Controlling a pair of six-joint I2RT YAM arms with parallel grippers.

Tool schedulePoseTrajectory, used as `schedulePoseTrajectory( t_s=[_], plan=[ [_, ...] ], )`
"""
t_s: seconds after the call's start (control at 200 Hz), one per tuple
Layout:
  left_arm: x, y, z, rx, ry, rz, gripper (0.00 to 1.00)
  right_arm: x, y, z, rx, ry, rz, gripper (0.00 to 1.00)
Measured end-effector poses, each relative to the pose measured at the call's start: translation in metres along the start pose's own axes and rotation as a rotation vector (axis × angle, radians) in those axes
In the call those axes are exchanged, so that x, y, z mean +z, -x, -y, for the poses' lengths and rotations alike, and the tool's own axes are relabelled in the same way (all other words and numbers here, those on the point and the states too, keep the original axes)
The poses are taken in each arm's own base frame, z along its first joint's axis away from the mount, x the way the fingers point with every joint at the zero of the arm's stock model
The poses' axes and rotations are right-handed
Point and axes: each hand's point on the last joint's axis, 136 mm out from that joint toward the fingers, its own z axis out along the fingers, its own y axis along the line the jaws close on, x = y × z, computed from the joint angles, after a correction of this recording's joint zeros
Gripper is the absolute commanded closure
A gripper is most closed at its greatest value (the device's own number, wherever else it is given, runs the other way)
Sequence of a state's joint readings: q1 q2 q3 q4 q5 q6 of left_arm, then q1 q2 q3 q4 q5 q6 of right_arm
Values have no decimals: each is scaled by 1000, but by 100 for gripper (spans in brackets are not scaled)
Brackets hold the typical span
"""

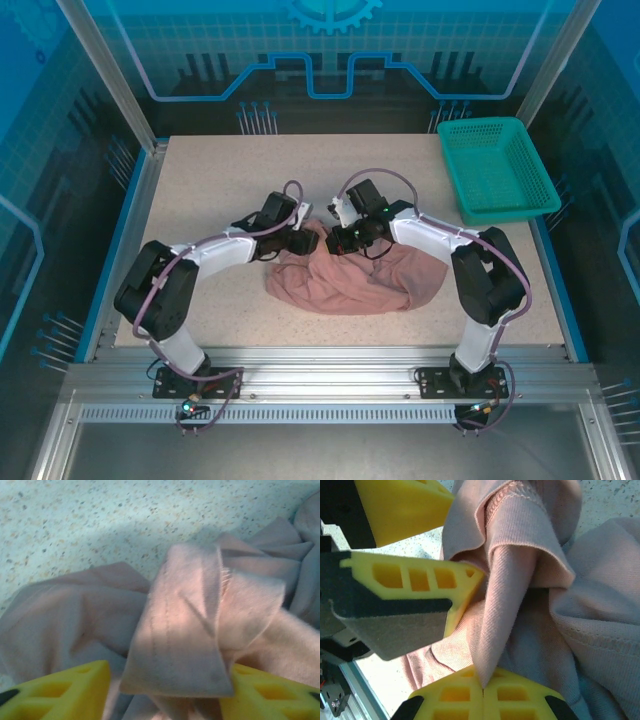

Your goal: Fold the inside-out t-shirt

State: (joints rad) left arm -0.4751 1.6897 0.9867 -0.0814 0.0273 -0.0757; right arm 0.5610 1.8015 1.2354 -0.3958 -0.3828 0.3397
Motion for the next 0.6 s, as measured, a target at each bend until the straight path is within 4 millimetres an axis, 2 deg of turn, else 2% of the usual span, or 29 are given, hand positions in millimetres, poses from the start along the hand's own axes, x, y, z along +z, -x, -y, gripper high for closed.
schedulePoseTrajectory(
  t_s=[0.29, 0.395, 0.485, 0.6],
  plan=[
    [7, 2, 6, 21, -39, -7, 76, 0, 0, 0, 0, 0, 0, 100],
    [6, 3, 3, 13, -41, -5, 82, 0, 0, 0, 0, 0, 0, 100],
    [4, 6, -2, -1, -41, 1, 91, 0, 0, 0, -3, 1, 1, 100],
    [-5, 15, -7, -37, -50, 28, 100, 0, 0, 0, -2, 2, 0, 100]
  ],
)
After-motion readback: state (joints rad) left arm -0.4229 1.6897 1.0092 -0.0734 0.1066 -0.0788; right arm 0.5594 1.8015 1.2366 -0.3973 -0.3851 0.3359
